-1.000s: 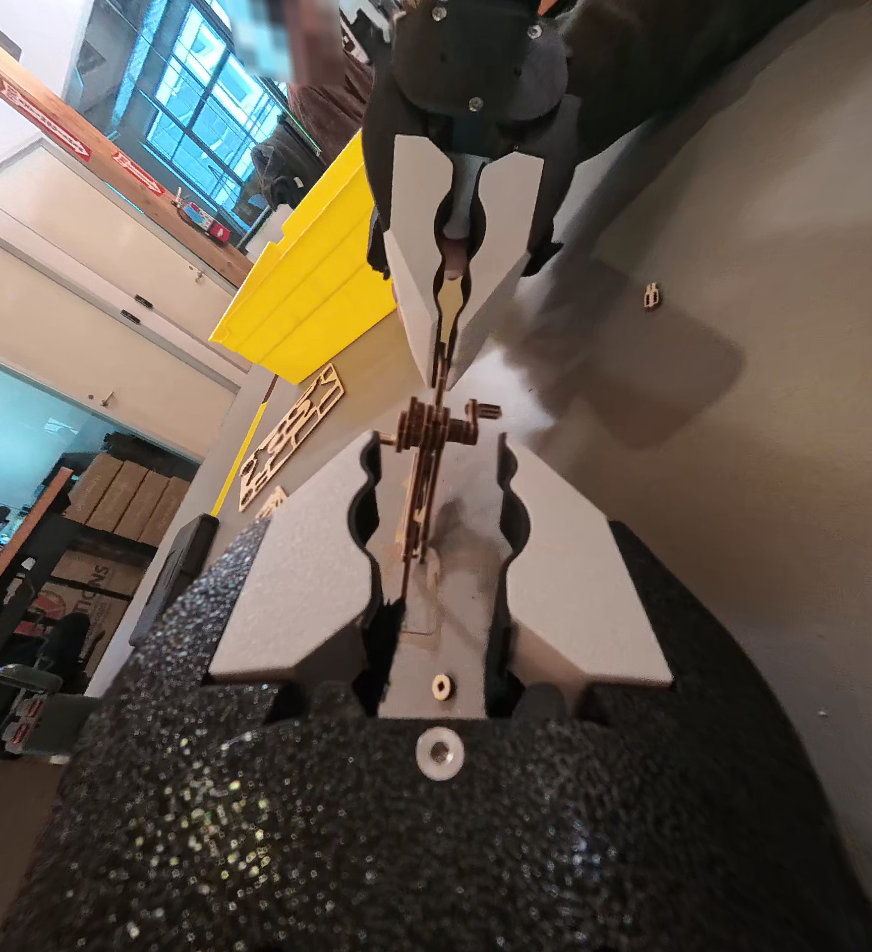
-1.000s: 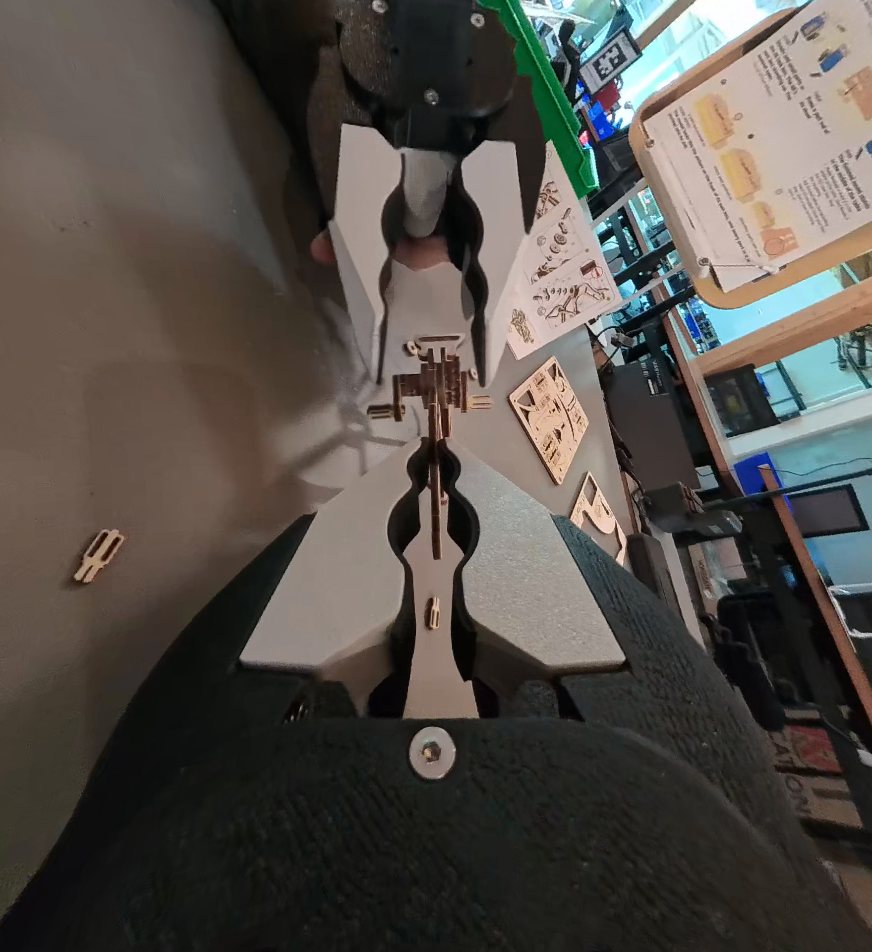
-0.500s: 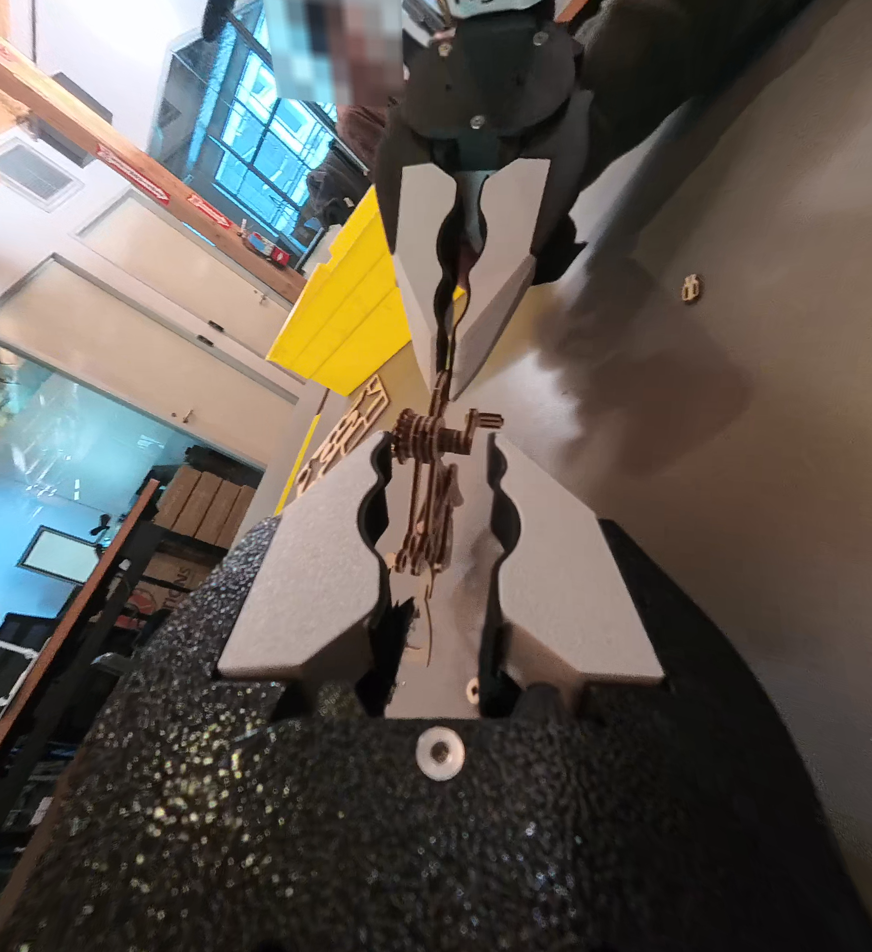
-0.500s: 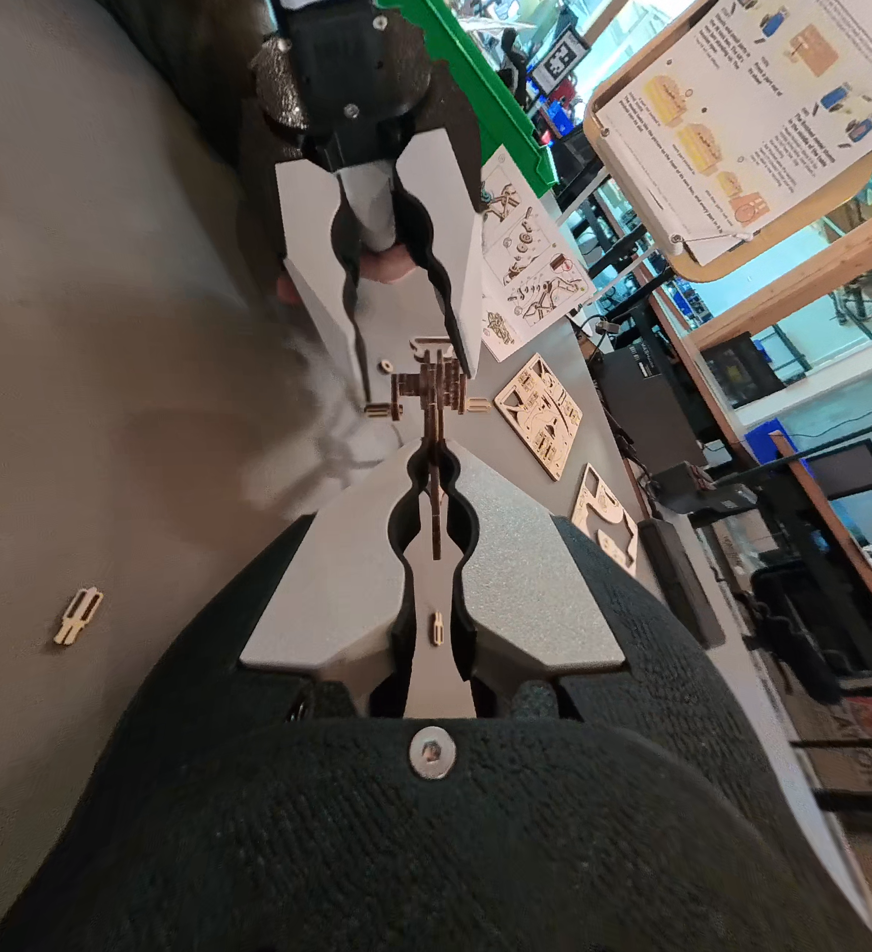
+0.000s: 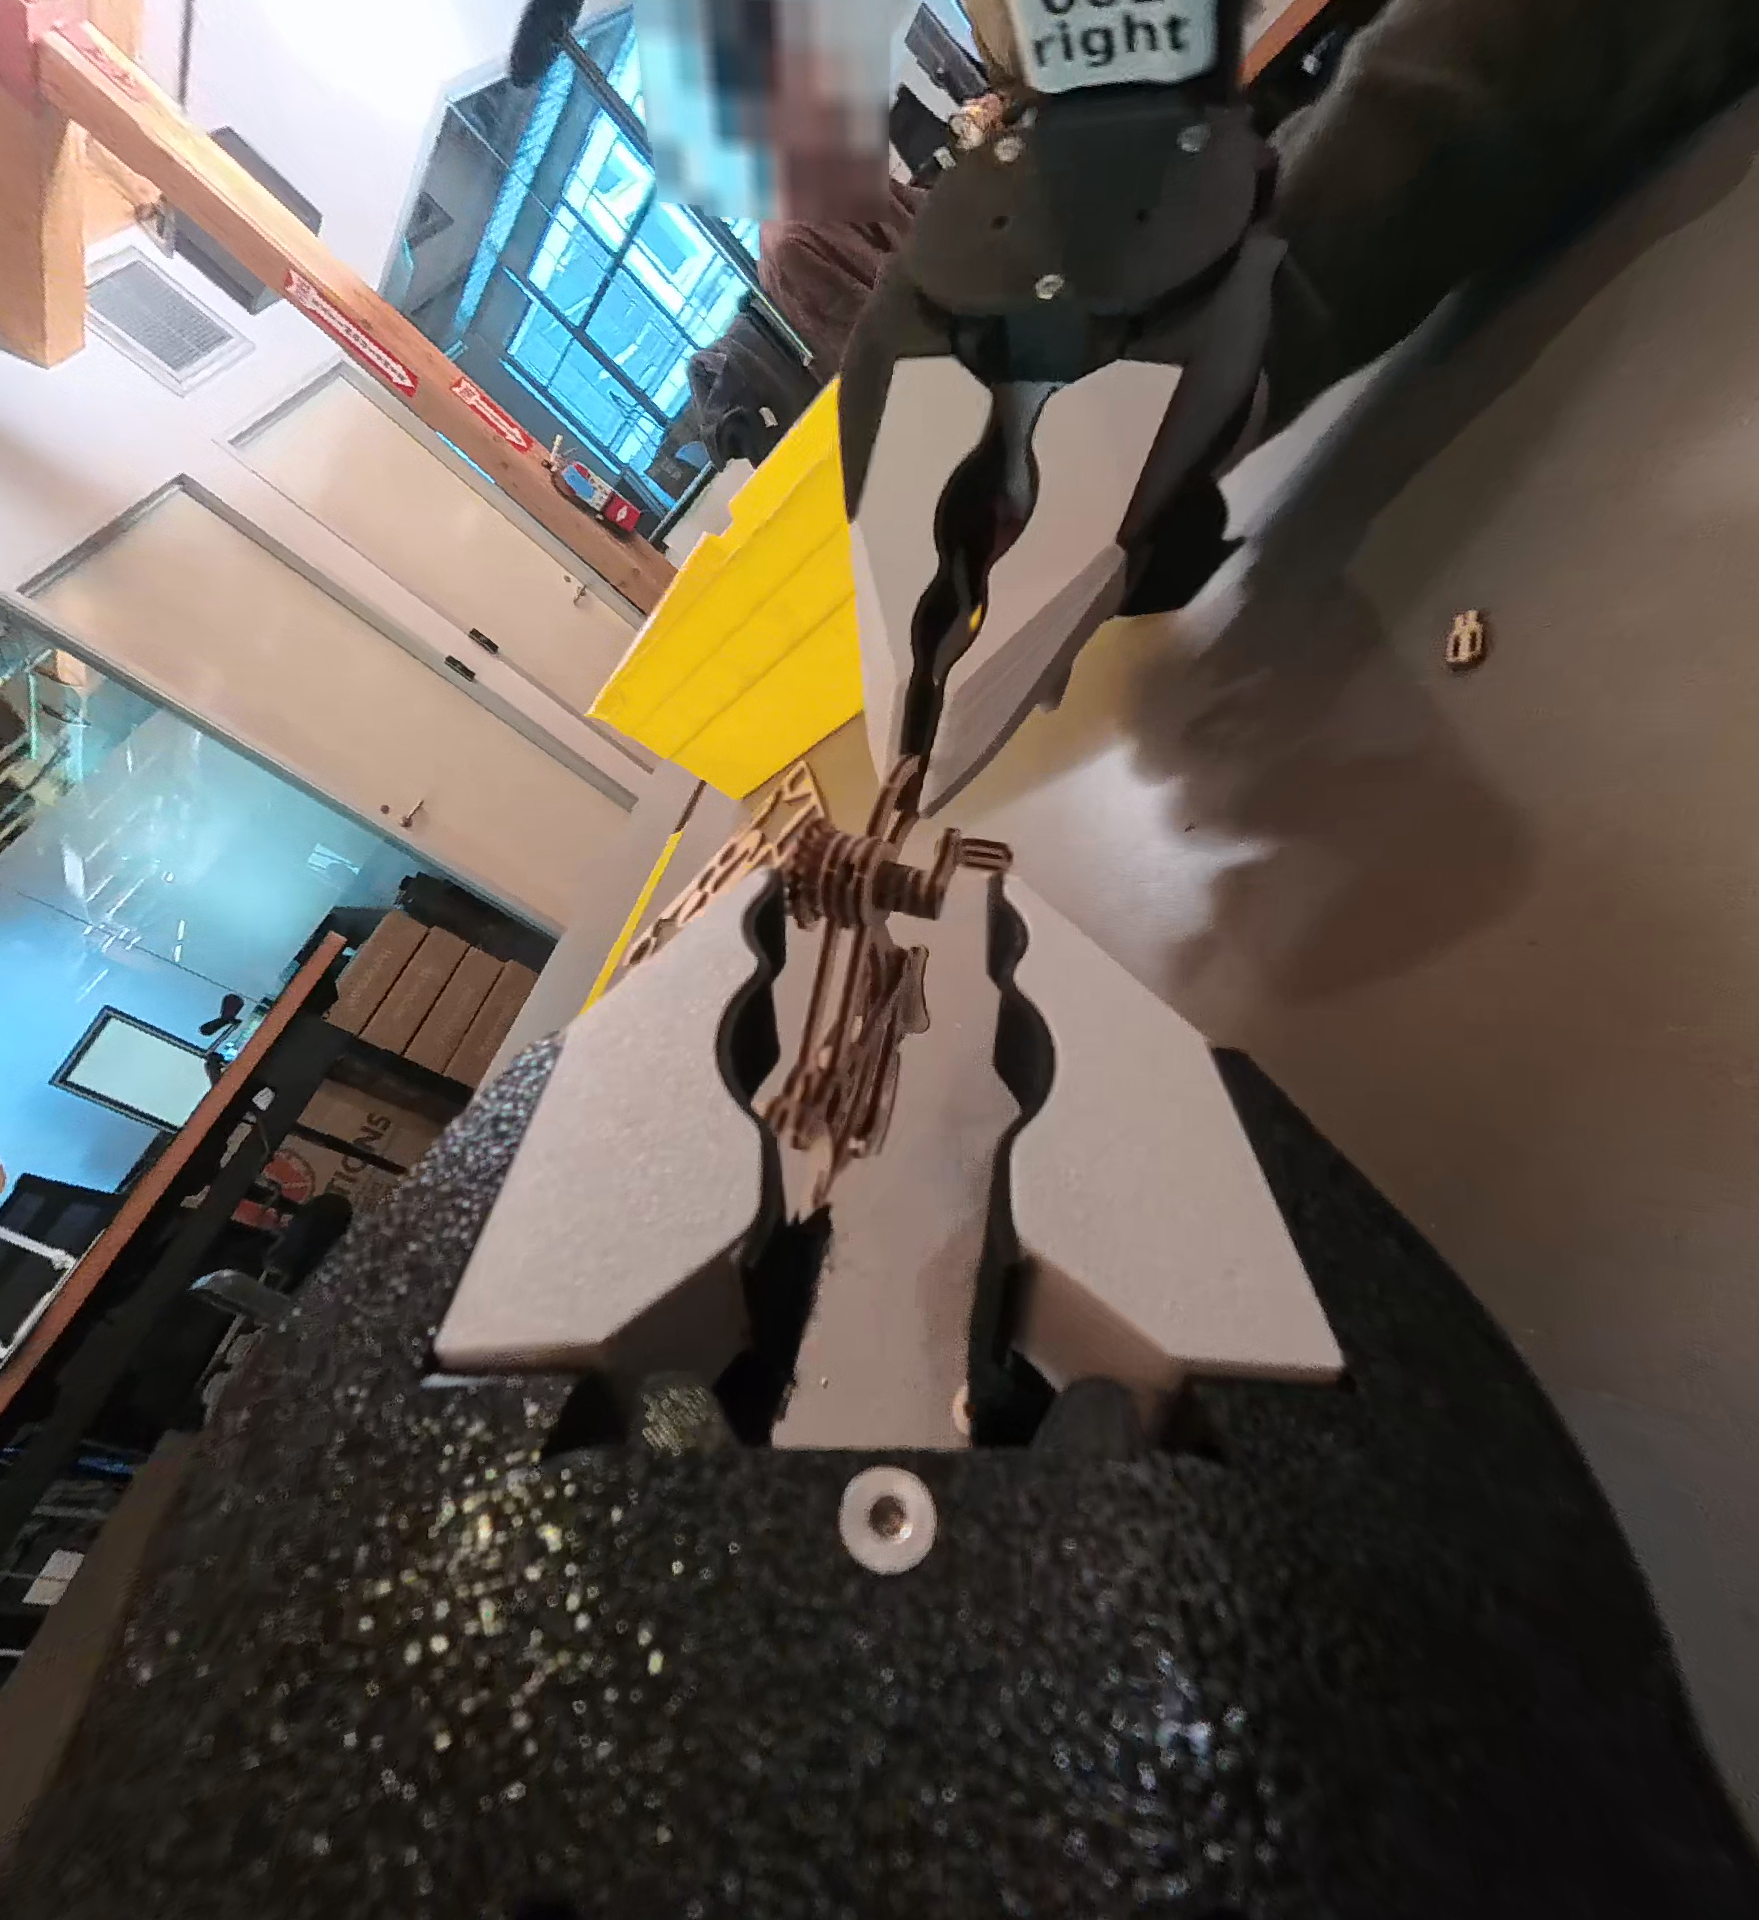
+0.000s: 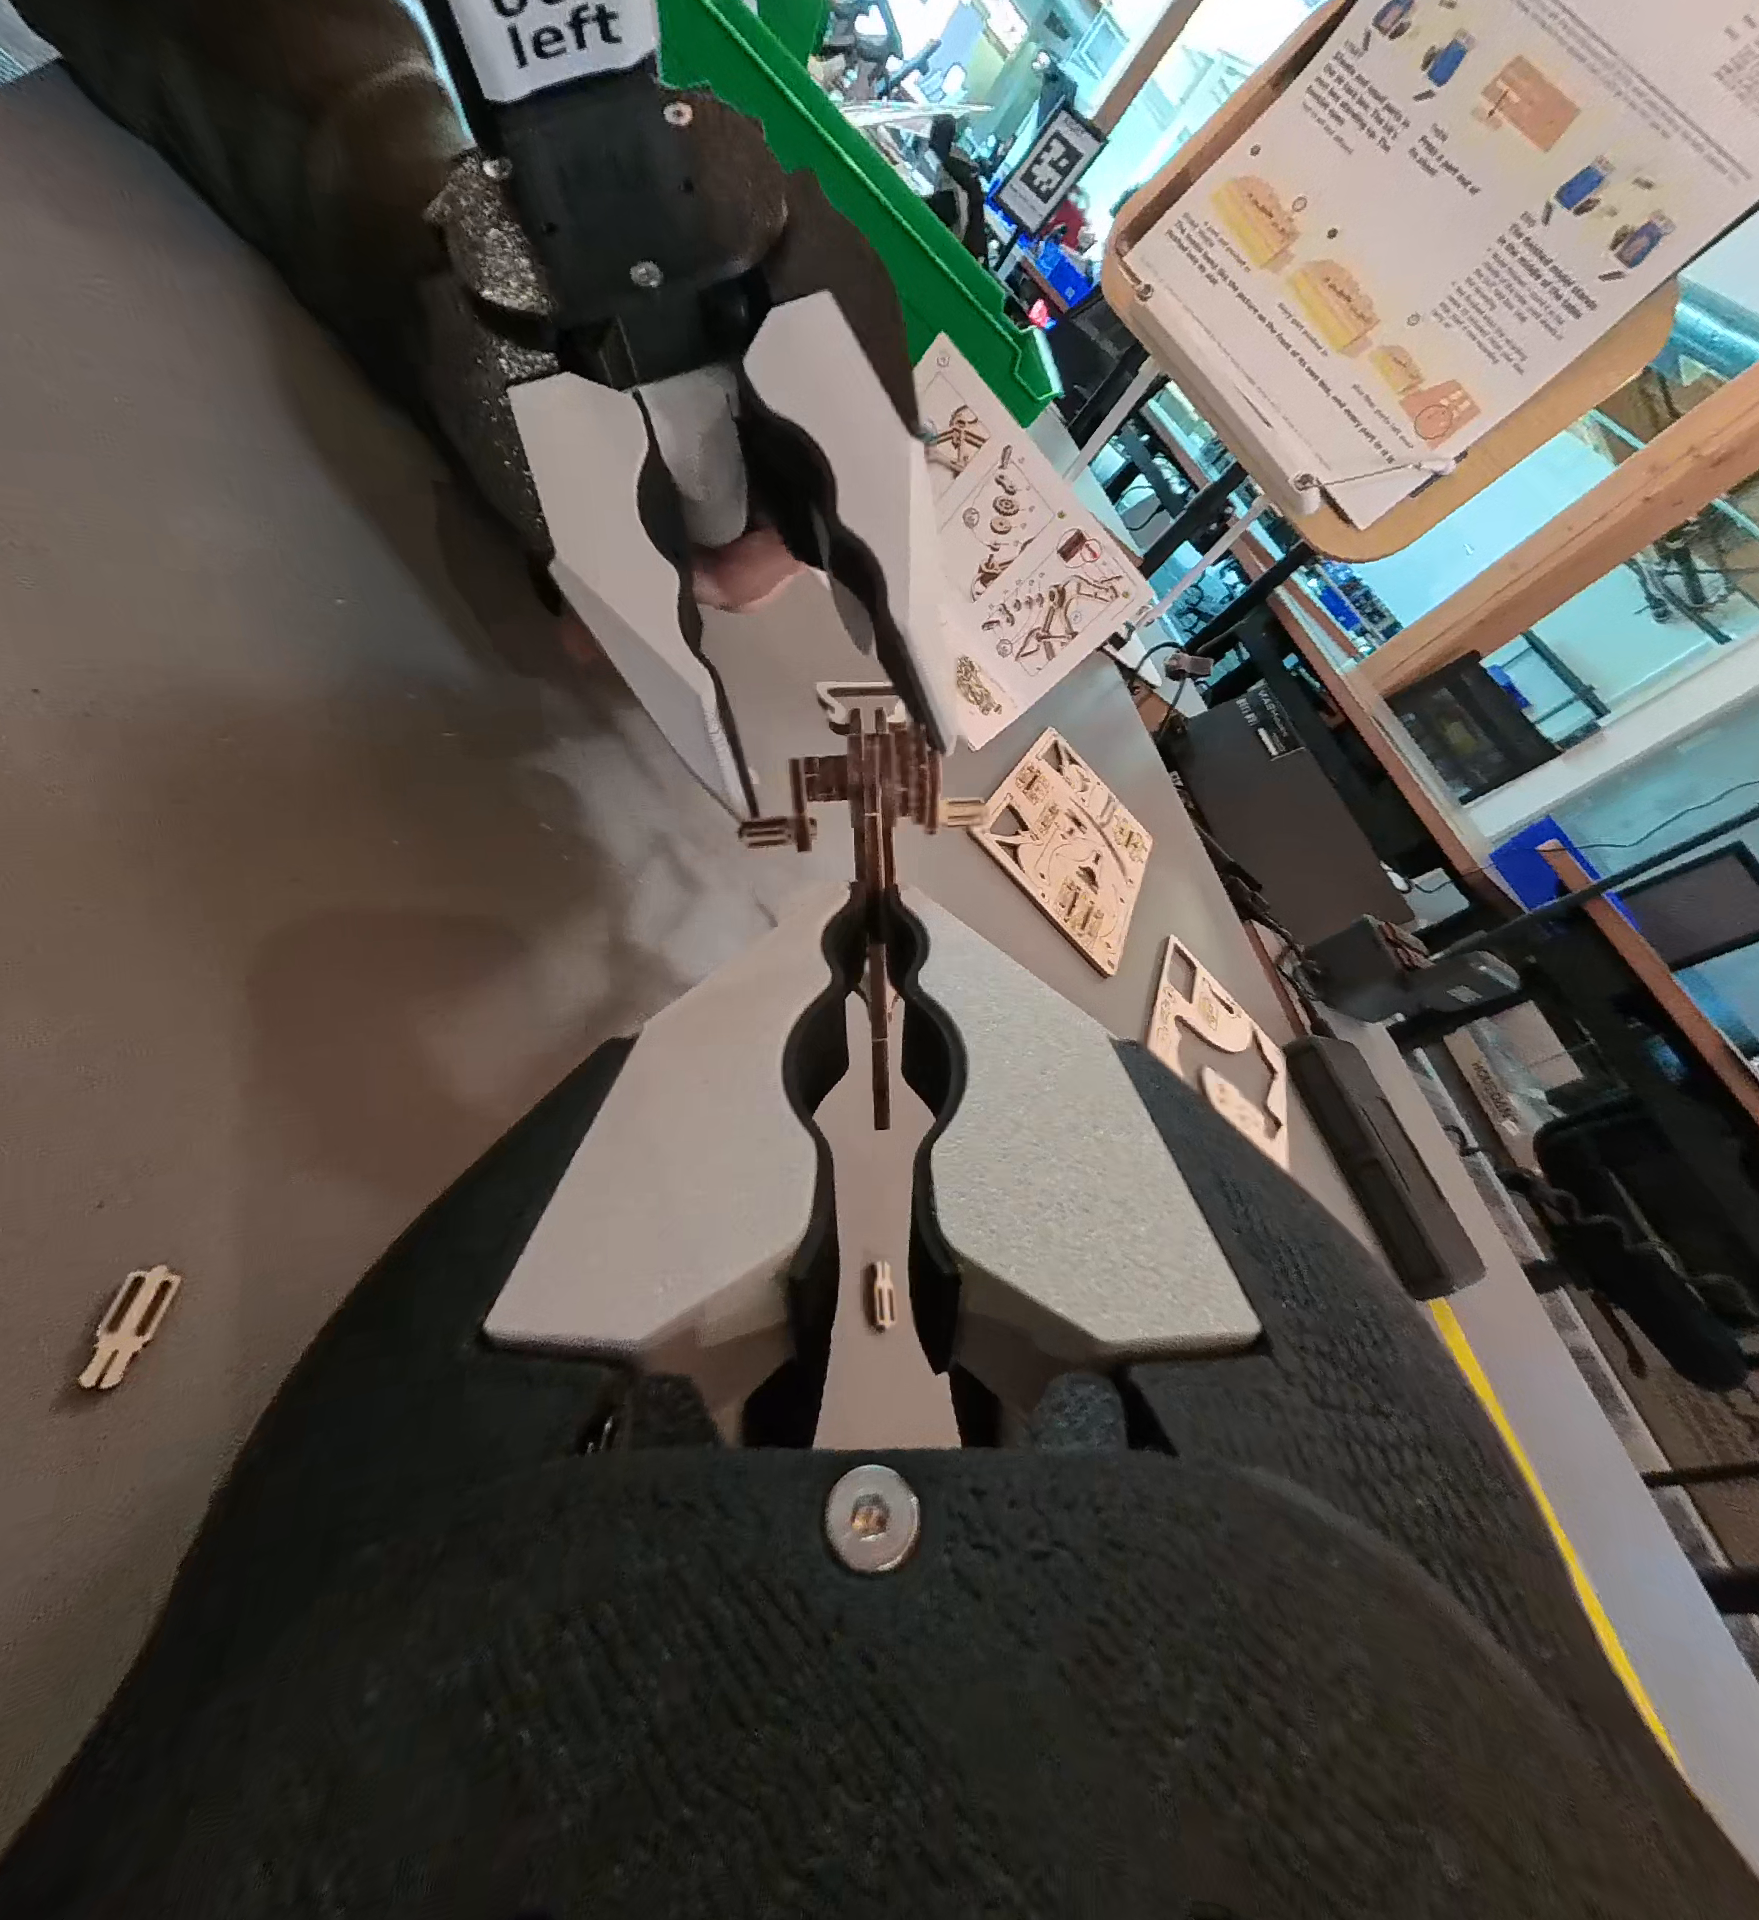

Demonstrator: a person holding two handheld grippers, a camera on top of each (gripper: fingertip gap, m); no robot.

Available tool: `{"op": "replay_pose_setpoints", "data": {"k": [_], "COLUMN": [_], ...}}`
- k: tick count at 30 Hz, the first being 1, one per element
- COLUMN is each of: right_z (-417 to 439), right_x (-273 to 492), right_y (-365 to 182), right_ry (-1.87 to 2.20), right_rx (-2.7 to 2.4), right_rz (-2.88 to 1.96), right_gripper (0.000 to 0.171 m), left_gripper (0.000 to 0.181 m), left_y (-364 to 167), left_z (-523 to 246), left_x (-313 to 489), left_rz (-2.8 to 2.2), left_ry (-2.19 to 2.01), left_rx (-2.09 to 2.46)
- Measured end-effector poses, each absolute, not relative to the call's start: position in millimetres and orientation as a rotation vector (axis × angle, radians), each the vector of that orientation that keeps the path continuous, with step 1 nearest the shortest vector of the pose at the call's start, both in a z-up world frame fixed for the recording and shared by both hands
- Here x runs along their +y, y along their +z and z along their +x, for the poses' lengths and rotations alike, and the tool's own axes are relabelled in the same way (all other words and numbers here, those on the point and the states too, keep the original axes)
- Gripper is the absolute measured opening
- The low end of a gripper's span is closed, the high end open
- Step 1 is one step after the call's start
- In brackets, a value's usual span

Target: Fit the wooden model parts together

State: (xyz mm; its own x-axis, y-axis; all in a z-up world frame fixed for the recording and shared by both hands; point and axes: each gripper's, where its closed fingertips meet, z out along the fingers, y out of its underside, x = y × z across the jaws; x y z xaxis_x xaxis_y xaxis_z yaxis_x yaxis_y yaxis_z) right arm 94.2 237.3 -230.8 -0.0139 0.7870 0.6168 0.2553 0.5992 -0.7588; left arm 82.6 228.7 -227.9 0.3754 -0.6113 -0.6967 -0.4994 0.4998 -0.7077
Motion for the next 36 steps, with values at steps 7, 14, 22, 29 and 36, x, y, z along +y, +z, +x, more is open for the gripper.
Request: {"op": "replay_pose_setpoints", "data": {"k": [7, 14, 22, 29, 36], "right_z": [95.8, 93.4, 94.9, 94.7, 94.7], "right_x": [241.9, 233.0, 232.7, 230.8, 229.5], "right_y": [-211.3, -217.8, -218.7, -222.0, -228.1], "right_ry": [0.501, 0.570, 0.605, 0.601, 0.587], "right_rx": [-1.470, -1.517, -1.526, -1.551, -1.588], "right_rz": [-0.881, -0.885, -0.895, -0.889, -0.882], "right_gripper": [0.000, 0.000, 0.000, 0.000, 0.000], "left_gripper": [0.051, 0.051, 0.044, 0.035, 0.032], "left_y": [-206.5, -209.9, -212.9, -215.1, -222.8], "left_z": [74.1, 79.8, 77.3, 77.5, 80.9], "left_x": [234.5, 228.8, 231.0, 231.2, 229.3], "left_rz": [-1.158, -1.114, -1.109, -1.103, -1.106], "left_ry": [-0.169, -0.137, -0.124, -0.102, -0.096], "left_rx": [1.112, 1.167, 1.188, 1.203, 1.249]}}
